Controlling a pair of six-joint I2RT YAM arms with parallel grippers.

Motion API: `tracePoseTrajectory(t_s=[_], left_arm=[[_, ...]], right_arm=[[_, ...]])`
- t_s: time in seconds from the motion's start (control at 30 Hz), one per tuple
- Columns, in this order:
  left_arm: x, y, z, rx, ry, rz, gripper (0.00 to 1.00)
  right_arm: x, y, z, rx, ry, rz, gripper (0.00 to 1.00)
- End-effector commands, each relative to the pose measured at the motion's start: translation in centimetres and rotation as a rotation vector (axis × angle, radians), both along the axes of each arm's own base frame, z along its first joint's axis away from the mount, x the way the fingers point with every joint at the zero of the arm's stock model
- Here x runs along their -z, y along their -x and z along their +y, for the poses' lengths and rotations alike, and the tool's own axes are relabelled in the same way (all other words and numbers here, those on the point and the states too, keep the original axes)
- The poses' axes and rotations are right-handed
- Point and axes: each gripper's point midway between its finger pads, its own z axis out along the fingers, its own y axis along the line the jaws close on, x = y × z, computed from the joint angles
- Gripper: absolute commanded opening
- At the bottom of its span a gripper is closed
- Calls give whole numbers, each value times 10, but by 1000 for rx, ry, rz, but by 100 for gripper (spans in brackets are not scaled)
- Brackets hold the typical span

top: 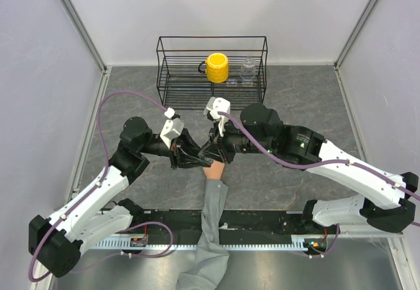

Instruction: Paint the nails

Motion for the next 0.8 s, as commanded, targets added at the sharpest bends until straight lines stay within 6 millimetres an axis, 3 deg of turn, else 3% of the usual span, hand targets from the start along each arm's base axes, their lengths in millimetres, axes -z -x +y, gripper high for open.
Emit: tracePoseTrajectory(t_s=[0.0, 0.03, 0.07, 0.1, 0.13, 0.2, 0.23, 0.27, 0.4, 0.5, 0.53, 0.6, 0.63, 0.77], left_arm=[[-4, -54, 0, -333, -46, -98, 2], [0, -82, 6, -494, -78, -94, 2], [3, -95, 11, -573, -100, -99, 2], [11, -104, 18, -638, -138, -72, 2], [12, -118, 26, -725, -154, -68, 2], [13, -123, 31, -757, -165, -91, 2], [12, -121, 30, -748, -156, -96, 2], [8, -118, 29, -736, -140, -105, 2], [9, -107, 24, -667, -124, -107, 2], [1, -97, 17, -595, -89, -126, 2], [-1, -91, 14, -552, -76, -129, 2], [-1, -79, 9, -475, -62, -136, 2], [-3, -76, 8, -455, -53, -144, 2], [-7, -56, 2, -329, -24, -124, 2]], right_arm=[[-2, -33, -2, 420, -28, -54, 0], [13, -45, -13, 592, 44, -96, 0], [4, -62, -32, 841, 15, -124, 0], [6, -52, -31, 908, 12, -134, 0], [25, -50, -29, 957, 83, -174, 0], [18, -41, -21, 1040, 28, -182, 0], [30, -40, -10, 1035, 72, -203, 0], [27, -39, -3, 1028, 68, -196, 0], [23, -43, 1, 1001, 101, -220, 1], [23, -48, 2, 894, 126, -164, 28], [23, -42, 5, 807, 125, -140, 44], [15, -42, -1, 735, 110, -111, 51], [17, -35, 1, 660, 121, -93, 62], [3, -23, -10, 511, 105, -70, 80]])
